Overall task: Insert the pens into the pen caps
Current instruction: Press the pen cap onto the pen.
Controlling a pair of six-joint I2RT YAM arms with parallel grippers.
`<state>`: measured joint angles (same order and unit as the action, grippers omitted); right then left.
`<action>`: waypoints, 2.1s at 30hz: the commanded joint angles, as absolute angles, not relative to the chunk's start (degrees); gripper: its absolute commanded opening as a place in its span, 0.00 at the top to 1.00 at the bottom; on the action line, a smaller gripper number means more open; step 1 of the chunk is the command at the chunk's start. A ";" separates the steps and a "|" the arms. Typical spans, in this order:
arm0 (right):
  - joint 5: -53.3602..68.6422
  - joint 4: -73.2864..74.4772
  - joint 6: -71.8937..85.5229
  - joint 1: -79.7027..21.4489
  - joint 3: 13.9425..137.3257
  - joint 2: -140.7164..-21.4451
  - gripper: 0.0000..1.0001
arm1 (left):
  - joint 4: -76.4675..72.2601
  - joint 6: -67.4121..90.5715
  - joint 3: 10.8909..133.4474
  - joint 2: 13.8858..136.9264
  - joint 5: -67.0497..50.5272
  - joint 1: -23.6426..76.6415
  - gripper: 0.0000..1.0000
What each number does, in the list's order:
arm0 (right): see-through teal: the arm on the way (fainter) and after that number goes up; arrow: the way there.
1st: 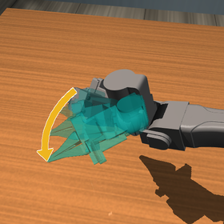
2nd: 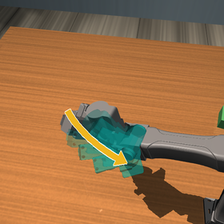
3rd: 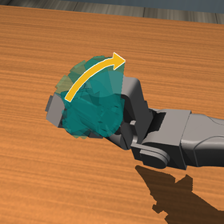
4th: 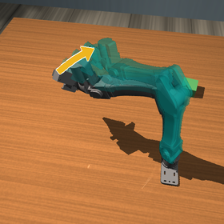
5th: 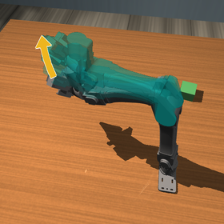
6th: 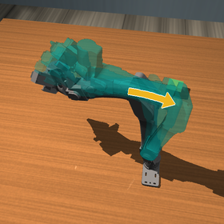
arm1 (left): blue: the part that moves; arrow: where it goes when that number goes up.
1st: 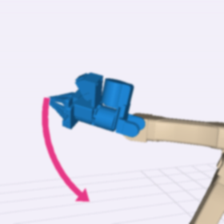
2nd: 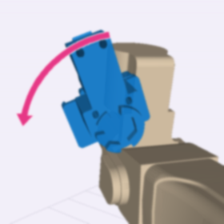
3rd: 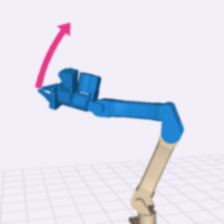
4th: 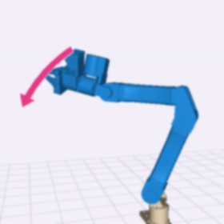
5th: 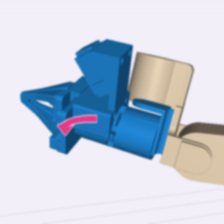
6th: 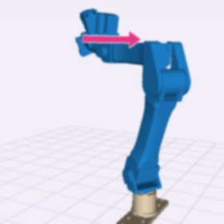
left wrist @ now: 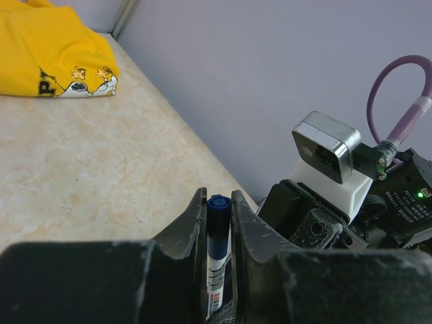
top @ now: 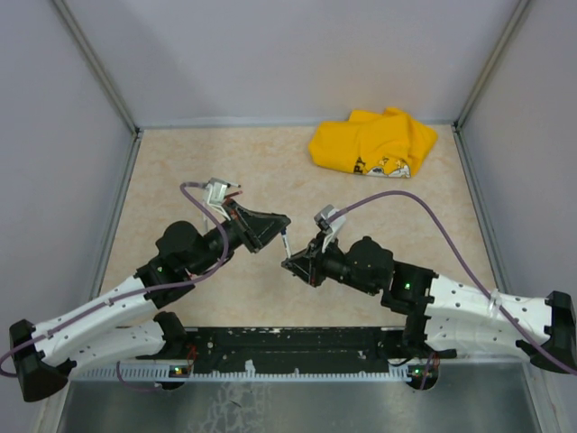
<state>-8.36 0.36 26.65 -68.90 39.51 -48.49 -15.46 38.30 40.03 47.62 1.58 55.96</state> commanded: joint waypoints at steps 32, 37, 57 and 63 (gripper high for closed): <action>-16.75 -5.62 12.79 -60.52 70.53 -59.82 1.00 | -11.21 39.44 40.01 51.91 -5.21 56.62 1.00; -17.15 -6.33 11.08 -59.93 74.05 -62.10 1.00 | -11.09 39.46 40.30 52.29 -5.36 56.68 1.00; -14.78 -4.02 6.46 -58.27 88.22 -68.40 1.00 | -10.65 39.82 39.95 52.35 -5.68 56.64 1.00; -13.01 -3.88 8.62 -58.27 83.38 -66.28 1.00 | -9.83 39.02 40.07 51.46 -4.72 56.69 1.00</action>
<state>-6.55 27.70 6.81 -61.78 78.17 -69.54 -28.01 35.90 44.12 49.98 9.87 52.93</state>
